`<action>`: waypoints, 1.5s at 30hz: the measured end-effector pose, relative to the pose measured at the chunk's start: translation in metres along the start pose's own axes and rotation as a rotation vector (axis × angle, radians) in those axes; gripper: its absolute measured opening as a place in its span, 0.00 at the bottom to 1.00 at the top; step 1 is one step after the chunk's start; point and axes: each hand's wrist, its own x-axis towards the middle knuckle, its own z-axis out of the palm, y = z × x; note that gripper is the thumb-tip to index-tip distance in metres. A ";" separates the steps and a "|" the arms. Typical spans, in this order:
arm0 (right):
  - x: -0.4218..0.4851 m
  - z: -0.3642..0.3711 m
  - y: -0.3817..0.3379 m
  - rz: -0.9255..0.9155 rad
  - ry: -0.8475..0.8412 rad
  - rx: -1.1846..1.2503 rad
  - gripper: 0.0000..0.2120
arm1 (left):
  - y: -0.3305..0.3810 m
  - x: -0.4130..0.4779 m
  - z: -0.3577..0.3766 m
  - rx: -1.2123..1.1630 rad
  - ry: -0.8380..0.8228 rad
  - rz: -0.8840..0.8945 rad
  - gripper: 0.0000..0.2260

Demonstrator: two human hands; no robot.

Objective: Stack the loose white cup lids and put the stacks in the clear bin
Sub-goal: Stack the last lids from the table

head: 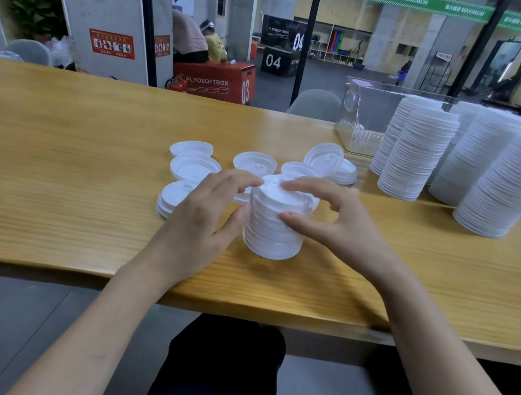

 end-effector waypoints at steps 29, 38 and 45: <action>-0.026 0.017 0.016 0.007 0.127 -0.069 0.24 | -0.033 -0.019 -0.043 0.057 -0.055 -0.599 0.35; -0.028 0.017 0.017 0.019 0.138 -0.048 0.24 | -0.032 -0.019 -0.045 -0.027 0.005 -0.591 0.32; -0.028 0.018 0.017 0.015 0.127 -0.051 0.23 | -0.032 -0.019 -0.042 0.041 -0.079 -0.564 0.22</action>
